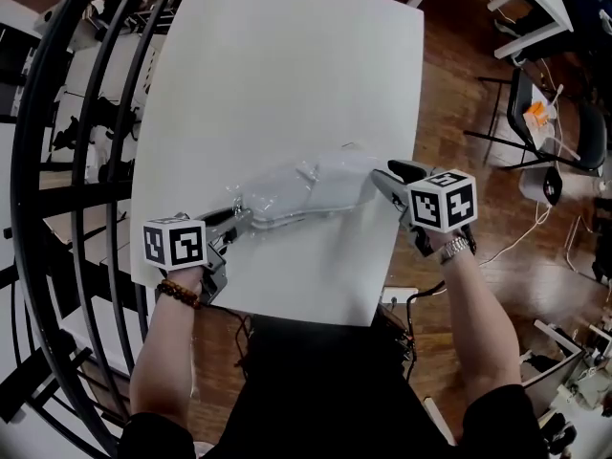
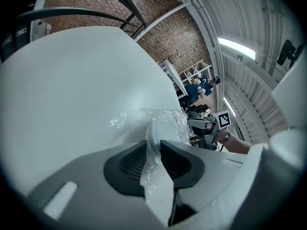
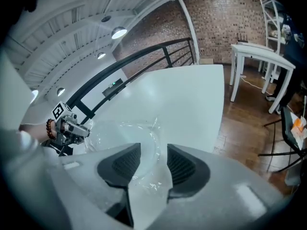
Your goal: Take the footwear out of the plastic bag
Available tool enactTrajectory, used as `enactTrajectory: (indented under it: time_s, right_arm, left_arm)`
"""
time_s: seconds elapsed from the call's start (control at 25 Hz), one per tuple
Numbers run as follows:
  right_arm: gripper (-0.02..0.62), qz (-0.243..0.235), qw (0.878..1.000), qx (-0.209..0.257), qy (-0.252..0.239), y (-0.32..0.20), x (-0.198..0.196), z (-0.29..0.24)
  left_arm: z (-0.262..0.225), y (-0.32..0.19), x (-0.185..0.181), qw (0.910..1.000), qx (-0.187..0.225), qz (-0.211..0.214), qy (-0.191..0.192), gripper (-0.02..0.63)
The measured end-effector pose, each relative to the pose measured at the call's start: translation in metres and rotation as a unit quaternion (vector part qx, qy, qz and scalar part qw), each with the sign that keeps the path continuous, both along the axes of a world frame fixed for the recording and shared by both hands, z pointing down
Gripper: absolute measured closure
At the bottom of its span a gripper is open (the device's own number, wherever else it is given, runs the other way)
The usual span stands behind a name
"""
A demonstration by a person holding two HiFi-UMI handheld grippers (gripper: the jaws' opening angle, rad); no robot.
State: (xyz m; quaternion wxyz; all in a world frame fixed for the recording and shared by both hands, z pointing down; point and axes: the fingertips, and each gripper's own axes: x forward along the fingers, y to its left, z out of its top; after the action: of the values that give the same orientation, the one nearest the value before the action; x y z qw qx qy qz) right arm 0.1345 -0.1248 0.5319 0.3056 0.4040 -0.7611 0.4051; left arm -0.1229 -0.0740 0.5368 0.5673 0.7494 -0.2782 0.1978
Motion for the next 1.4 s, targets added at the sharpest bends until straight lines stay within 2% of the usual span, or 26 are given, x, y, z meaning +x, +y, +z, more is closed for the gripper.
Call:
enactTrajectory:
  time_s: [0.12, 0.2, 0.36, 0.48, 0.6, 0.72, 0.88, 1.08, 1.4]
  right_arm:
    - [0.48, -0.007, 1.0, 0.0, -0.014, 0.001, -0.005, 0.0]
    - [0.481, -0.007, 1.0, 0.004, -0.017, 0.001, -0.005, -0.001]
    - [0.489, -0.007, 1.0, 0.008, -0.02, 0.002, -0.003, 0.0]
    - [0.494, -0.008, 1.0, 0.008, -0.021, 0.004, -0.006, 0.001]
    - [0.495, -0.007, 1.0, 0.008, -0.022, 0.006, -0.008, 0.002]
    - [0.497, -0.011, 1.0, 0.008, -0.02, 0.005, -0.008, 0.004]
    - [0.5, -0.016, 1.0, 0.011, -0.018, 0.004, -0.005, 0.002]
    - [0.544, -0.001, 0.999, 0.02, -0.033, 0.001, -0.007, -0.001]
    - [0.597, 0.021, 0.999, 0.036, -0.009, -0.004, -0.002, -0.007]
  left_arm:
    - [-0.002, -0.002, 0.003, 0.9999, 0.009, 0.006, 0.009, 0.456]
    - [-0.004, -0.004, 0.008, 0.9998, 0.007, 0.005, 0.019, 0.413]
    - [-0.006, -0.004, 0.014, 0.9986, -0.013, -0.013, 0.049, 0.43]
    - [-0.006, -0.005, 0.014, 0.9964, -0.028, -0.036, 0.071, 0.482]
    - [-0.005, -0.006, 0.011, 0.9948, -0.033, -0.052, 0.081, 0.494]
    - [-0.004, -0.004, 0.011, 0.9943, -0.039, -0.05, 0.086, 0.497]
    - [-0.005, -0.005, 0.011, 0.9938, -0.034, -0.056, 0.09, 0.52]
    - [-0.012, -0.009, 0.001, 0.9912, -0.031, -0.075, 0.104, 0.526]
    - [-0.018, -0.017, -0.024, 0.9871, -0.024, -0.105, 0.119, 0.526]
